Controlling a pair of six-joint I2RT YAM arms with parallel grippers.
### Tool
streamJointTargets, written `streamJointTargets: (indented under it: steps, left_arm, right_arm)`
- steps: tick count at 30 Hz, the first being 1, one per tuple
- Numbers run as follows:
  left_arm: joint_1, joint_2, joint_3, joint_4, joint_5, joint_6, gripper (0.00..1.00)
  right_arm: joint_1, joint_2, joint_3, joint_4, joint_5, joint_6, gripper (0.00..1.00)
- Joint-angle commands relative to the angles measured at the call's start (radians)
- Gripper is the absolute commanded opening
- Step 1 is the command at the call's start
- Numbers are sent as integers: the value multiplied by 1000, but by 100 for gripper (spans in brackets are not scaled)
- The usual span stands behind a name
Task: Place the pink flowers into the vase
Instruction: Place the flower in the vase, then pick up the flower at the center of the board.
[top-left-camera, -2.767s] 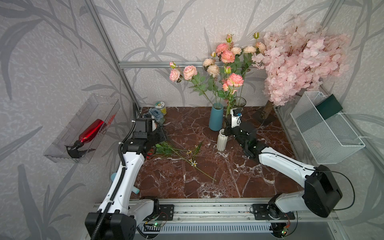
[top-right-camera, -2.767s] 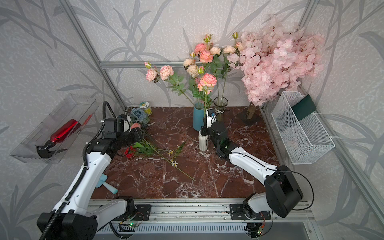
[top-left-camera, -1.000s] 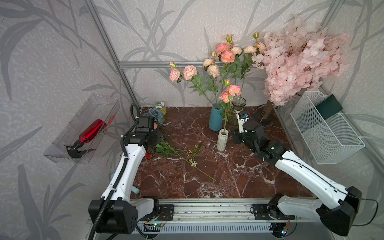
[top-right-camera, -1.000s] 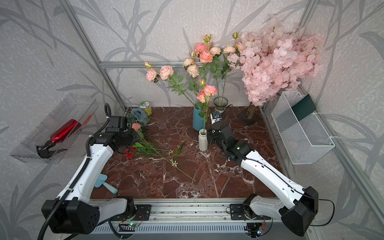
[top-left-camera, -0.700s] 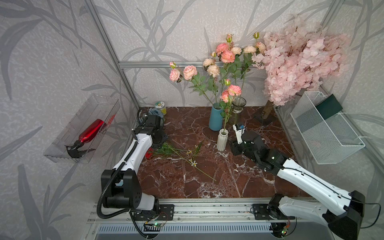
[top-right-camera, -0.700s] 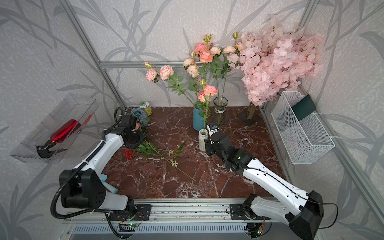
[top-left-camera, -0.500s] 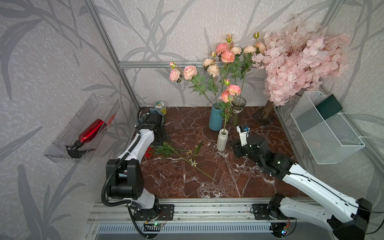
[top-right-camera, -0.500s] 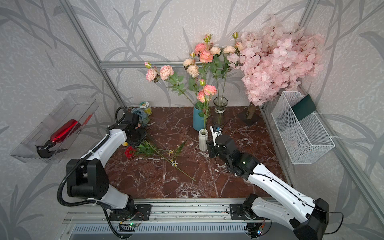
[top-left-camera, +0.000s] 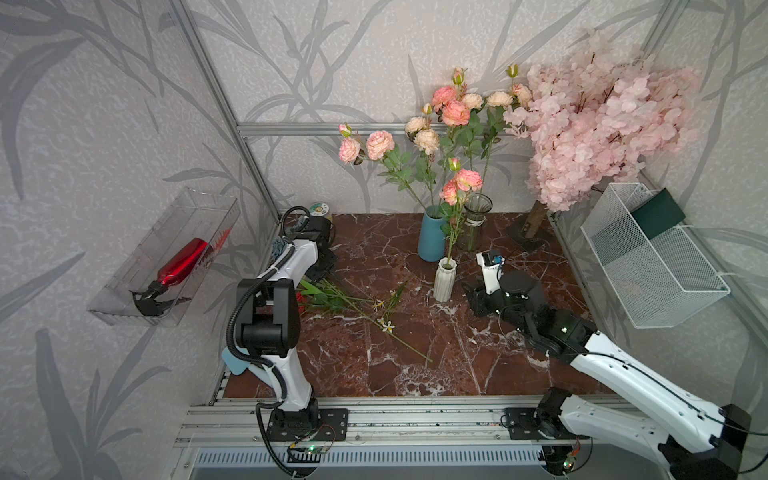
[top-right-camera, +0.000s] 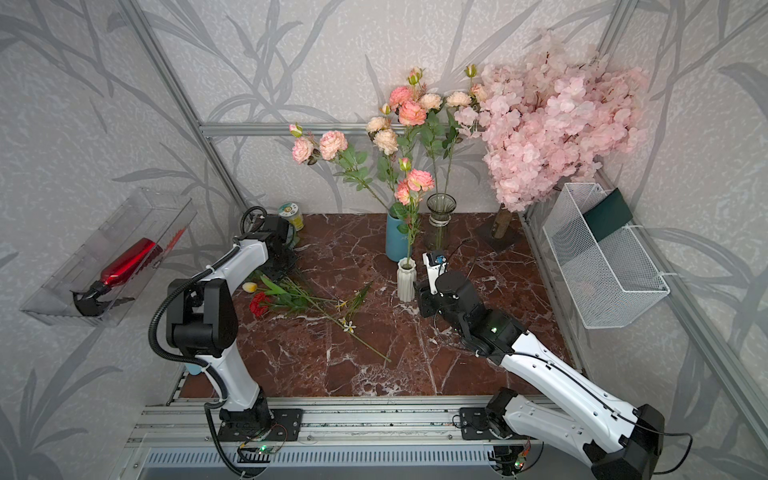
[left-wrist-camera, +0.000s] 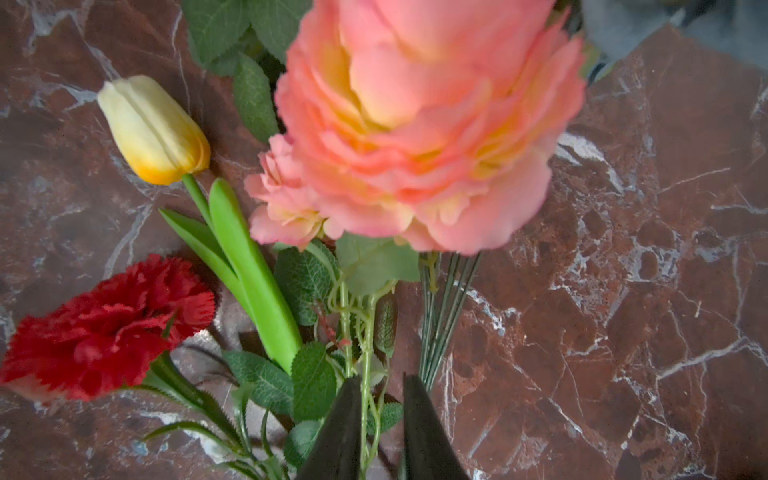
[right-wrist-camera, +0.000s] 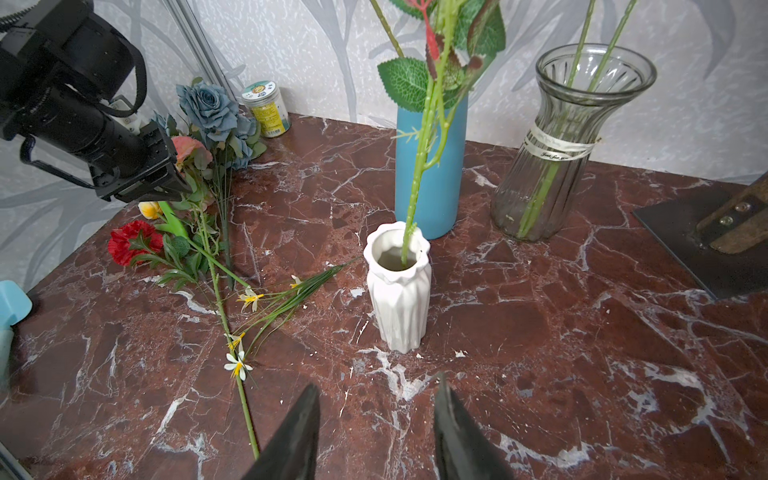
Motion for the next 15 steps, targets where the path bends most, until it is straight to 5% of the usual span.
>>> streamJointTargets:
  steps: [1,15]
  left_arm:
    - [10,23,52,-72,-70,-1,24]
    - [38,93,67,-75,-67,37,35]
  right_arm:
    - [2,-10,-6,21,-3,-10,44]
    - [1,-3,-10,24,6,-8,44]
